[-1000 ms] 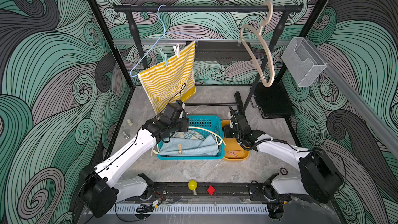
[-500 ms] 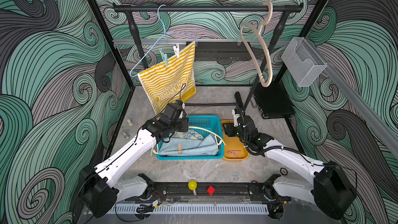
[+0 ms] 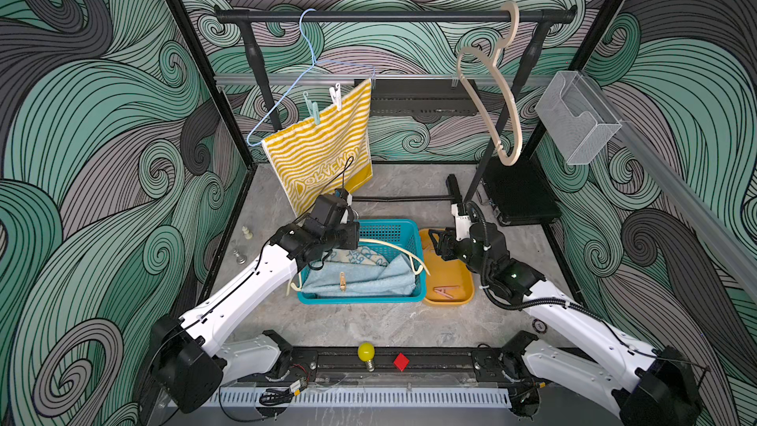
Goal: Remove the clothespins securing towels to the hanger
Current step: Remove the clothespin from the hanger.
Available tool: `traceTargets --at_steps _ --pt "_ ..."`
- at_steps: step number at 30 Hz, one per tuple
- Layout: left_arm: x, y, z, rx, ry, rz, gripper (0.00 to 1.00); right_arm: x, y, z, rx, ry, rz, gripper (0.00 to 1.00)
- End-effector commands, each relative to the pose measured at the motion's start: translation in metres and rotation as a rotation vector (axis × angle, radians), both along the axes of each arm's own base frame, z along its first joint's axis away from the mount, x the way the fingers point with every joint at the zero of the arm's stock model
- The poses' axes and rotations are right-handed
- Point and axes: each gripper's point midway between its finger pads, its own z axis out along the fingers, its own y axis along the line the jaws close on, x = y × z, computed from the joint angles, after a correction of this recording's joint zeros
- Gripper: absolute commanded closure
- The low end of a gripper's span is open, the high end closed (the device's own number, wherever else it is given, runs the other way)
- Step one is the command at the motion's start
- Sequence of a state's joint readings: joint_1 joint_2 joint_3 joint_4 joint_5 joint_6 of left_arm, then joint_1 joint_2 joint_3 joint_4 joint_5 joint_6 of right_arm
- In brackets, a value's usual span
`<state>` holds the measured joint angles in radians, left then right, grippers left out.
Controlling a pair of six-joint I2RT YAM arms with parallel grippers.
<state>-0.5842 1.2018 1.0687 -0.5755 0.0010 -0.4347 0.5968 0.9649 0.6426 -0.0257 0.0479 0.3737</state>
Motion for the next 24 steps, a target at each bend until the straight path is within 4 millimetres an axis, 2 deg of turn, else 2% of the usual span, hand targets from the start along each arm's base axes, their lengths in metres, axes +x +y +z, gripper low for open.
traceTargets --at_steps 1,7,13,19,24 --pt "0.006 -0.008 0.022 -0.029 -0.049 -0.019 1.0 -0.012 0.011 0.021 0.044 -0.047 0.098 0.38" --pt "0.011 -0.012 0.022 -0.04 -0.05 -0.015 1.0 -0.025 0.021 0.047 0.063 -0.086 0.201 0.38" --pt "0.013 -0.016 0.022 -0.046 -0.042 -0.019 1.0 -0.039 0.035 0.062 0.109 -0.098 0.31 0.38" --pt "0.015 -0.018 0.025 -0.048 -0.045 -0.022 1.0 -0.063 0.051 0.073 0.14 -0.102 0.454 0.37" --pt "0.015 -0.022 0.027 -0.063 -0.048 -0.026 1.0 -0.09 0.074 0.075 0.105 -0.111 0.607 0.36"
